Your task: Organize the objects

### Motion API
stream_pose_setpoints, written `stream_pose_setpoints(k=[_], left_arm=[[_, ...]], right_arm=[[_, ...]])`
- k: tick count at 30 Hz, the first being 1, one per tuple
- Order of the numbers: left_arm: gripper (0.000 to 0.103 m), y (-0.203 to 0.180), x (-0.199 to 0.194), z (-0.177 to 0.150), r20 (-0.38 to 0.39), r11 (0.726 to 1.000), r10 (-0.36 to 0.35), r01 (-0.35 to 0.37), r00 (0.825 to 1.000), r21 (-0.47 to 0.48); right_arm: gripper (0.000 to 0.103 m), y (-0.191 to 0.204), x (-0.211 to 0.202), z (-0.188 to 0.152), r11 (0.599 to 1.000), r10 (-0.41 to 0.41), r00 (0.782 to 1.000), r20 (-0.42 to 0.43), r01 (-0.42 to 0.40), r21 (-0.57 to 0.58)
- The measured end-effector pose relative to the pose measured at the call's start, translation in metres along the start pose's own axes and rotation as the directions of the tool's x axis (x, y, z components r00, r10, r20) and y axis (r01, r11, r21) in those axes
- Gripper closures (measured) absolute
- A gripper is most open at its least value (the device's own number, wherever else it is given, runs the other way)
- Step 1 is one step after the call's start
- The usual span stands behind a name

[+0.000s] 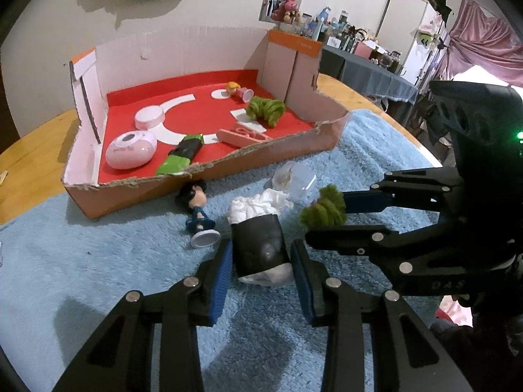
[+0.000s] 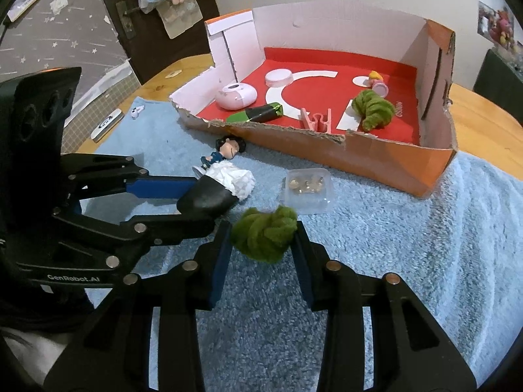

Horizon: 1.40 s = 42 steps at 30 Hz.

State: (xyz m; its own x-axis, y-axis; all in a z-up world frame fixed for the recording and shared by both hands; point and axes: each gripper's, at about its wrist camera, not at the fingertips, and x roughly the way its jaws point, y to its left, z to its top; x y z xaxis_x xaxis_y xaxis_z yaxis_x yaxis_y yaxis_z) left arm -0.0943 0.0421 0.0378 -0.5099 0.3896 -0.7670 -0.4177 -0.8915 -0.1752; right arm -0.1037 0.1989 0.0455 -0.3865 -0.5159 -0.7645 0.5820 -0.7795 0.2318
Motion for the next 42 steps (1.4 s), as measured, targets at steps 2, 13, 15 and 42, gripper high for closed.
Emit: stream_pose_setpoints(k=[2,13,15,42], left_arm=[[0.065,-0.001,-0.005,0.000,0.012,1.000,-0.001,0.001,1.000,0.003],[0.065,-0.002,-0.035,0.003,0.092,1.000,0.005,-0.005,0.996,0.003],[0.065,0.000,-0.039,0.003,0.099,1.000,0.002,-0.002,0.995,0.002],[0.065,0.003,-0.050,0.004,0.127,1.000,0.007,-0.005,0.992,-0.011]], right_arm=[[0.068,0.001,-0.003,0.000,1.000,-0.003,1.000,0.009,0.003,0.000],[0.068,0.010,-0.026,0.006,1.000,-0.019,0.997,0.069,0.020,-0.013],[0.068,0.011,-0.029,0.008,1.000,-0.022,0.997,0.078,0.023,-0.015],[0.068,0.019,-0.033,0.013,0.999,-0.015,0.997,0.082,0.018,-0.044]])
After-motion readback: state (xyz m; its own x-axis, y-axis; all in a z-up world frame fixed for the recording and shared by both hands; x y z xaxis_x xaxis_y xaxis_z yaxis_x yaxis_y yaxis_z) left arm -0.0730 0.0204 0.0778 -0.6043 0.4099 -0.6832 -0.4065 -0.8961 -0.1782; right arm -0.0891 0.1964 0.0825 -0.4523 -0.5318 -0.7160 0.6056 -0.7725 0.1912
